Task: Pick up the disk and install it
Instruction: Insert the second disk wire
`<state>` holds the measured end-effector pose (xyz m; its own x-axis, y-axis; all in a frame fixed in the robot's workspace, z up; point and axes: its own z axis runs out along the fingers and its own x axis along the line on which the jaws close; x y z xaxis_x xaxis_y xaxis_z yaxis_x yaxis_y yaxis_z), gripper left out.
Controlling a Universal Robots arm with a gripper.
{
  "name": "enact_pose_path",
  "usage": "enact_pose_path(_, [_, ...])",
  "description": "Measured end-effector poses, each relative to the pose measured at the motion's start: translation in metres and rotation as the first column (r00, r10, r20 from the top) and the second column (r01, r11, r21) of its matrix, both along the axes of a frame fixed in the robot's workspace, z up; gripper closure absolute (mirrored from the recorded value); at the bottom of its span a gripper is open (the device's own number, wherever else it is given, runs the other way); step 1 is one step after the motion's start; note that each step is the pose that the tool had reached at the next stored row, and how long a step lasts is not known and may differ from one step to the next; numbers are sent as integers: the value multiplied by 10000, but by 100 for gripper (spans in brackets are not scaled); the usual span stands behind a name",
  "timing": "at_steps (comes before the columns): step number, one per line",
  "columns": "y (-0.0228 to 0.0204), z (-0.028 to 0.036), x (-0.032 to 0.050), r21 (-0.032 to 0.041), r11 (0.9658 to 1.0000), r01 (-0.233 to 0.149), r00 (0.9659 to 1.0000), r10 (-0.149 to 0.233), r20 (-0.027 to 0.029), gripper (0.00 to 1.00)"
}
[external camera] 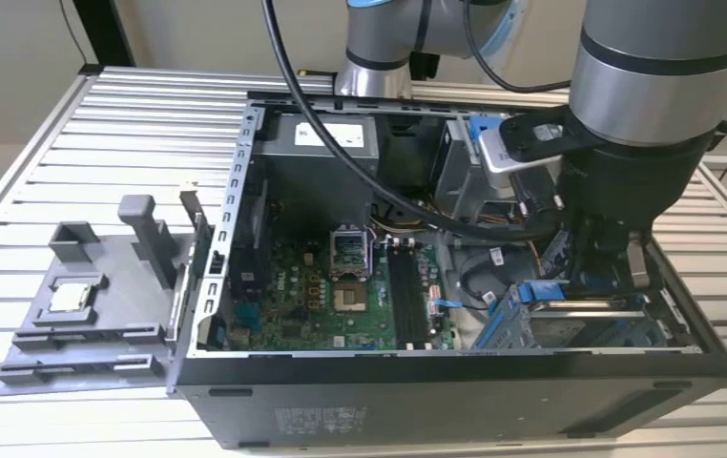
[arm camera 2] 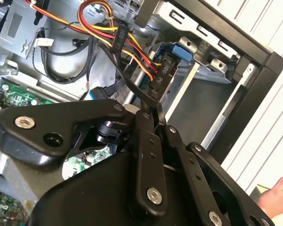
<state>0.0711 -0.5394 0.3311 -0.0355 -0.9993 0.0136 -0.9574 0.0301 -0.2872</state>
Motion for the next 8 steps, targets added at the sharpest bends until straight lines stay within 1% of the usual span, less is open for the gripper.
enact_pose_path(4, [0, 0, 0, 2, 10000, 7, 10000, -7, 1, 100])
enact_pose_path(8, [0, 0, 2, 45, 10000, 10, 10000, -10, 0, 100])
